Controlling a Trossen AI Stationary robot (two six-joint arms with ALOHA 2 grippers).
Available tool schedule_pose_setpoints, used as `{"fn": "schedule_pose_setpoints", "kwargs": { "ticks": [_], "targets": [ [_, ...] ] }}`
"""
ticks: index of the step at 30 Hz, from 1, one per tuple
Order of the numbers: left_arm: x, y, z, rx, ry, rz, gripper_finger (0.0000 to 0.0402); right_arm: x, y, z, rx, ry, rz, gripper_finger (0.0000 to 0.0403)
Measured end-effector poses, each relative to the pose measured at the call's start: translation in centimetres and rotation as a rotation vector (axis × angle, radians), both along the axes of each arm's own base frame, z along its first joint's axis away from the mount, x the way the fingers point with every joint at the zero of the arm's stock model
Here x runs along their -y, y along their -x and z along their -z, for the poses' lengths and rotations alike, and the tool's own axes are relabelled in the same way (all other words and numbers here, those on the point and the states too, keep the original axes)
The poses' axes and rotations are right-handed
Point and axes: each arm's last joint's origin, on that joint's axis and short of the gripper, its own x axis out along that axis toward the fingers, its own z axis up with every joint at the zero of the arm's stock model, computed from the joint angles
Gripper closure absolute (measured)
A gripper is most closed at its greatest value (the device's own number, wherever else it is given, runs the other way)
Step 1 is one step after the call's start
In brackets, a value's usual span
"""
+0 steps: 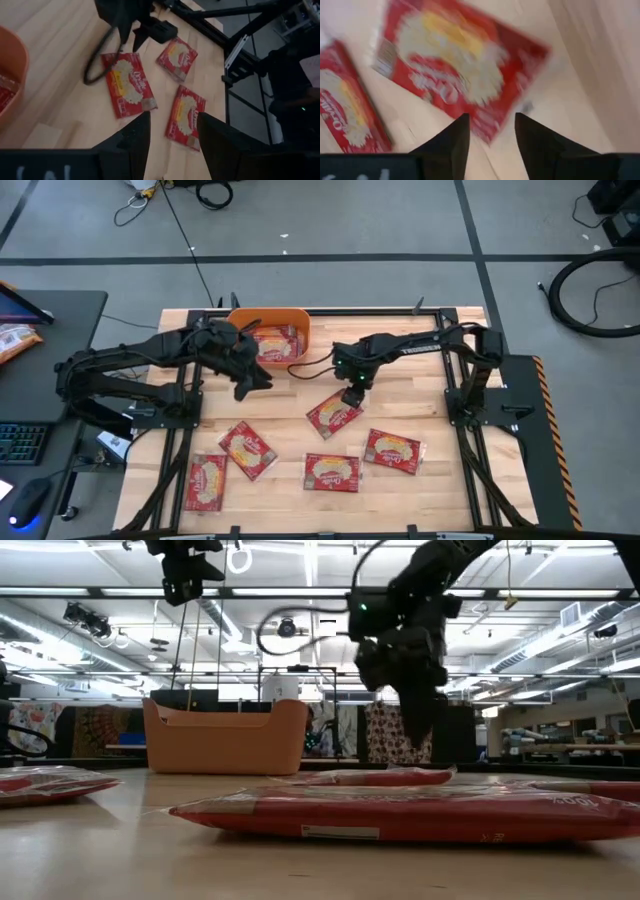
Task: Sort popcorn bags into baskets
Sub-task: Put the red popcorn bag into the orange bin
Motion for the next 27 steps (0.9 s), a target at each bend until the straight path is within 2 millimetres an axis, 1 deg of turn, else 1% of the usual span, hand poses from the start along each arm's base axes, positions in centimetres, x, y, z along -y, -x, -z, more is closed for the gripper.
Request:
{"fn": "schedule_pose_setpoints", "kwargs": {
  "ticks": [4, 6, 11, 16, 19, 22, 25, 27],
  "targets": [
    [0.1, 0.1, 0.1, -0.017, 0.003, 0.003, 0.0235, 0.2, 1.5, 1.7, -0.073, -0.048, 0.063, 0.0212],
    [0.1, 0.1, 0.1, -0.017, 0.001, 0.000, 0.0235, 0.1, 1.9, 2.5, -0.085, -0.062, 0.079, 0.0201],
    [0.0, 0.1, 0.1, -0.017, -0.010, -0.008, 0.0235, -0.2, 2.1, 3.5, -0.054, -0.126, 0.119, 0.0181],
    [0.0, 0.0, 0.1, -0.015, -0.011, -0.009, 0.0235, -0.4, 2.1, 4.2, -0.033, -0.150, 0.159, 0.0175],
    [0.0, 0.0, 0.1, -0.015, -0.012, -0.009, 0.0235, -0.6, 2.1, 4.5, -0.026, -0.153, 0.168, 0.0176],
    [0.0, 0.0, 0.1, -0.015, -0.014, -0.007, 0.0235, -0.9, 2.2, 4.9, -0.031, -0.132, 0.180, 0.0186],
    [0.0, 0.0, 0.1, -0.015, -0.014, -0.007, 0.0235, -1.0, 2.4, 5.4, -0.035, -0.115, 0.193, 0.0209],
    [0.0, 0.0, 0.1, -0.015, -0.014, -0.008, 0.0235, -1.0, 2.5, 5.6, -0.034, -0.097, 0.201, 0.0233]
  ]
}}
